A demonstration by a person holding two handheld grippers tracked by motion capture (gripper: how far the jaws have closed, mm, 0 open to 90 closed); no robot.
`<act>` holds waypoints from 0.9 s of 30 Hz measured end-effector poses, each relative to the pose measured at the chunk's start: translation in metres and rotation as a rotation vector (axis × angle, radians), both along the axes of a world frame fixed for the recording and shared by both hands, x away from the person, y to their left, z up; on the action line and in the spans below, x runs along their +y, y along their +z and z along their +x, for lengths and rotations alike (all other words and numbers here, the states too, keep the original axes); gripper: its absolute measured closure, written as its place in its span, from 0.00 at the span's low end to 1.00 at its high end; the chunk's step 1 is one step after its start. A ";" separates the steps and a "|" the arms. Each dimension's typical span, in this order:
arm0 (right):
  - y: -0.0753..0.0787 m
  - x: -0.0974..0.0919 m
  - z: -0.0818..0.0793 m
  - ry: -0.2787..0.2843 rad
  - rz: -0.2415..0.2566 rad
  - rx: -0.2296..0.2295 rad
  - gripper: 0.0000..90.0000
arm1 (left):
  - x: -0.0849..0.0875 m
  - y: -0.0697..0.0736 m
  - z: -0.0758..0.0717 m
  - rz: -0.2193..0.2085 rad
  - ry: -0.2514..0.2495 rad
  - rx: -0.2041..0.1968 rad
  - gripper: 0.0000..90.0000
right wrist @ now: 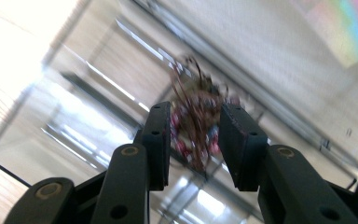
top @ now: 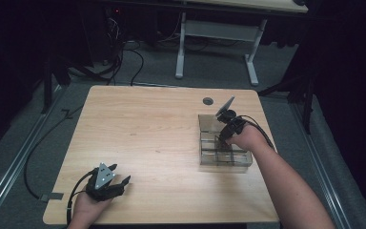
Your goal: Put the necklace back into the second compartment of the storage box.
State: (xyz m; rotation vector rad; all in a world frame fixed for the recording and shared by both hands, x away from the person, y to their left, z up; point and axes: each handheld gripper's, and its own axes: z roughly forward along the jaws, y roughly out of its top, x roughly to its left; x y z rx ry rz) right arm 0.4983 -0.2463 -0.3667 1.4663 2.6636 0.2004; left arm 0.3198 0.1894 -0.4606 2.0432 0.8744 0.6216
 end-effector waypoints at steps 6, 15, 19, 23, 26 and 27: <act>-0.011 0.014 0.007 0.013 -0.003 -0.022 0.95 | 0.001 0.000 0.000 -0.006 0.003 0.003 0.36; -0.032 0.007 0.005 0.002 -0.036 0.059 1.00 | 0.001 0.000 0.000 -0.006 0.002 0.001 0.36; -0.035 0.010 0.004 0.025 -0.045 0.064 0.99 | 0.001 0.000 0.000 -0.005 0.003 0.002 0.36; -0.031 0.008 0.002 0.019 -0.040 0.065 0.91 | 0.001 0.000 0.000 -0.005 0.005 0.003 0.36; -0.015 0.001 -0.003 -0.009 -0.007 0.034 0.88 | 0.001 0.000 0.000 -0.006 0.005 0.004 0.36; -0.014 0.000 -0.004 -0.006 -0.004 0.031 0.88 | 0.001 0.000 0.000 -0.006 0.006 0.004 0.36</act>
